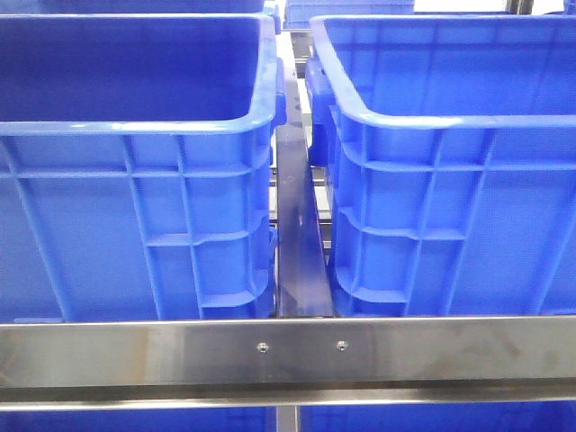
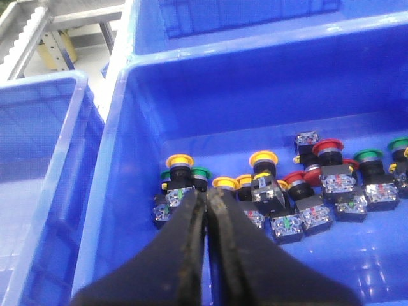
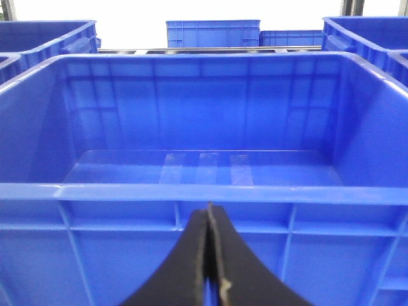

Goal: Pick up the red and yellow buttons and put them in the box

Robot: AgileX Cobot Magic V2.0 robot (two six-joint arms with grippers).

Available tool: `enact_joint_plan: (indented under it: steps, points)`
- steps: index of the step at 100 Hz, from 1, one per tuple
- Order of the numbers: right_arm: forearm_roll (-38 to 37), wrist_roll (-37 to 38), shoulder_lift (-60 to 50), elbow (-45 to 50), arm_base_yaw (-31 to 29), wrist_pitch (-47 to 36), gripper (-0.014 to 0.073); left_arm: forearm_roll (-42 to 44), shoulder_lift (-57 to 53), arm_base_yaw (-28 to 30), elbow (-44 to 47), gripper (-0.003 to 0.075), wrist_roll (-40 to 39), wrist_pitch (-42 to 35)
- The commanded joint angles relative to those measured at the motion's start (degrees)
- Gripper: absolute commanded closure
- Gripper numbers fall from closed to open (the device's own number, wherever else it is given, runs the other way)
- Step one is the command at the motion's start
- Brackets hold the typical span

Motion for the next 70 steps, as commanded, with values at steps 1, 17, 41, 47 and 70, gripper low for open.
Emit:
enact_joint_plan:
  steps: [1, 17, 41, 47, 70]
  points:
    - [-0.6, -0.3, -1.3, -0.1, -0.1, -4.8, 0.0662, -0.4, 0.4, 0.1, -2.1, 0.0729, 0.0, -3.8]
    - [-0.6, -0.3, -1.3, -0.1, -0.1, -4.8, 0.0662, -0.4, 0.4, 0.1, -2.1, 0.0535, 0.0, -3.5]
    - [-0.6, -0.3, -1.3, -0.1, -0.1, -4.8, 0.0662, -0.4, 0.4, 0.1, -2.1, 0.0104, 0.0, -3.8]
    - [-0.6, -0.3, -1.3, -0.1, -0.1, -4.8, 0.0662, -0.6, 0.4, 0.1, -2.1, 0.0099, 0.0, -3.9]
    - [-0.6, -0.3, -1.3, -0.1, -0.1, -4.8, 0.0662, -3.2, 2.5, -0.5, -3.1, 0.01, 0.0, -2.3]
